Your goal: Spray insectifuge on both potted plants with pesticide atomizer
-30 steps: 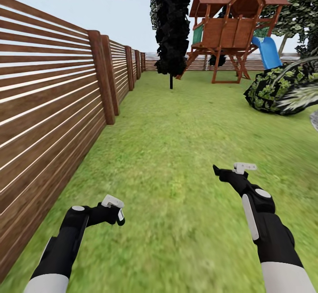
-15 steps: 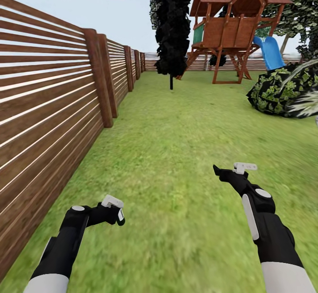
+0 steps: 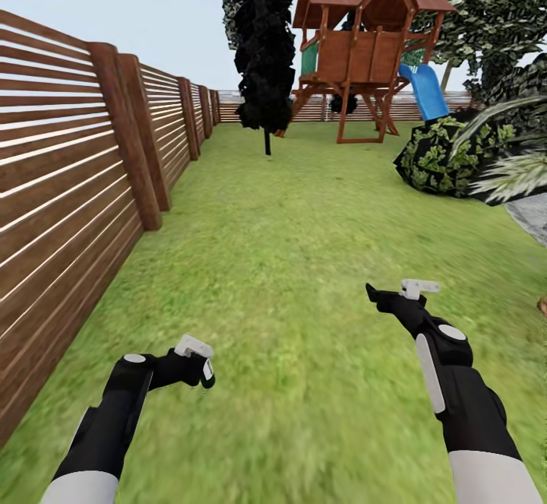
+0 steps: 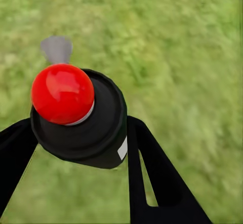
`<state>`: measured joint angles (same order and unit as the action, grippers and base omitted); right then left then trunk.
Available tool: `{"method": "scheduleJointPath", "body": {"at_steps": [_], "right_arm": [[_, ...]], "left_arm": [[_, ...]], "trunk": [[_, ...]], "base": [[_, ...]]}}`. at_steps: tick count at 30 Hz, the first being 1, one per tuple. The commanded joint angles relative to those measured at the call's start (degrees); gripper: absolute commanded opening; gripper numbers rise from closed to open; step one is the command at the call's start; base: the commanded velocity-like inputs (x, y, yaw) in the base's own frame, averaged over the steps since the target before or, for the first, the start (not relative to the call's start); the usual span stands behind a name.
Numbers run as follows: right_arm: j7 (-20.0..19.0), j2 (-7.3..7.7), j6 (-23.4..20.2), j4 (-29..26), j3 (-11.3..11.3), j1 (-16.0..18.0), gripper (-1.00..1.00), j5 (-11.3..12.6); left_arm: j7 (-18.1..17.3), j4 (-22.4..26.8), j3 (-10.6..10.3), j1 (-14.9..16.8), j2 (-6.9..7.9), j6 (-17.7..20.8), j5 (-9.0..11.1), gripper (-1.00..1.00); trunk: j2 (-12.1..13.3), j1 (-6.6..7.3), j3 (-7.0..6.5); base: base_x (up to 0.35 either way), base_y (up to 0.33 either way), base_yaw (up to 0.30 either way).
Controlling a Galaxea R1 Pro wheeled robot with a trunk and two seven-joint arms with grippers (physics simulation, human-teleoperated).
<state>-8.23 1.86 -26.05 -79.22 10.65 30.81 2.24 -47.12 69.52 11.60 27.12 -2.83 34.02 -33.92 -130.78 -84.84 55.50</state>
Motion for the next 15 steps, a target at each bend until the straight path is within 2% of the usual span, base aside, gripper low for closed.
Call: {"method": "scheduleJointPath", "body": {"at_steps": [1, 15], "right_arm": [[-0.2, -0.01, -0.3, 0.0, 0.1, 0.0, 1.00, 0.2], [-0.3, 0.08, -0.3, 0.0, 0.3, 0.0, 1.00, 0.2]], "left_arm": [[-0.5, 0.1, 0.2, 0.0, -0.07, 0.3, -0.4, -1.00], [-0.5, 0.1, 0.2, 0.0, -0.07, 0.3, -0.4, -1.00]], "trunk": [[0.0, -0.03, 0.06], [0.0, -0.03, 0.06]], "base": [[0.347, 0.000, -0.128], [0.347, 0.000, -0.025]]}}
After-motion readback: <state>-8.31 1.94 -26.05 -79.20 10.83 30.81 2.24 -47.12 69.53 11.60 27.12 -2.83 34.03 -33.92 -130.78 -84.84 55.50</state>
